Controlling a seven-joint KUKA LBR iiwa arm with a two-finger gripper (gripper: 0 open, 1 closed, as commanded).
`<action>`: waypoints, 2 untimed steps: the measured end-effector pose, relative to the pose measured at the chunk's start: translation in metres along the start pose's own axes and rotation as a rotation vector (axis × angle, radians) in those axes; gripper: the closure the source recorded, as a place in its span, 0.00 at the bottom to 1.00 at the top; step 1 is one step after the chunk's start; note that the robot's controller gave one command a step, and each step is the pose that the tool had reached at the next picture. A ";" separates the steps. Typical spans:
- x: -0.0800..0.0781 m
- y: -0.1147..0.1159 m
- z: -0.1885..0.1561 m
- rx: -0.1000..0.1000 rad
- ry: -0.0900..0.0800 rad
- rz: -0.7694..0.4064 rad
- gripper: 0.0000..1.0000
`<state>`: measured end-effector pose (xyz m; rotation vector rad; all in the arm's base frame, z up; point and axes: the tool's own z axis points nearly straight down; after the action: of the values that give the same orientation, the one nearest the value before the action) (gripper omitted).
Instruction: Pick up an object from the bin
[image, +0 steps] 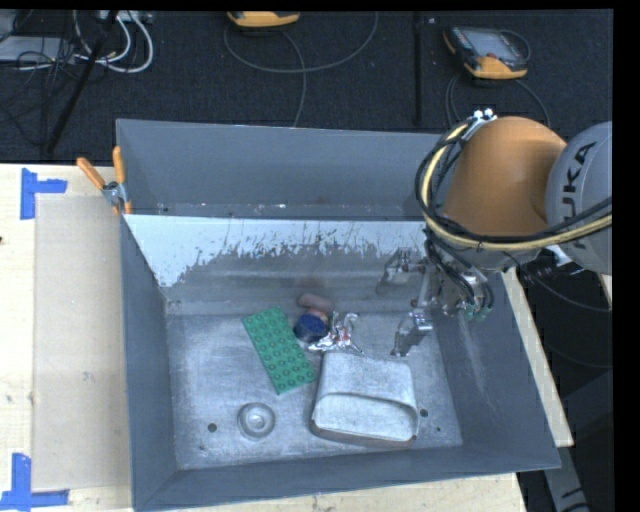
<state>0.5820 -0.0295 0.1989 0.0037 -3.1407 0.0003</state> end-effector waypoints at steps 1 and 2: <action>-0.034 0.026 0.101 0.000 -0.006 0.100 0.00; -0.029 0.050 0.123 0.002 -0.005 0.202 0.00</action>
Offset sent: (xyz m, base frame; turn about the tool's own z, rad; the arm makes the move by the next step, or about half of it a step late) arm 0.0406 0.0312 -0.1289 0.1134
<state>0.6108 0.0209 0.0758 -0.3139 -3.1297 0.0036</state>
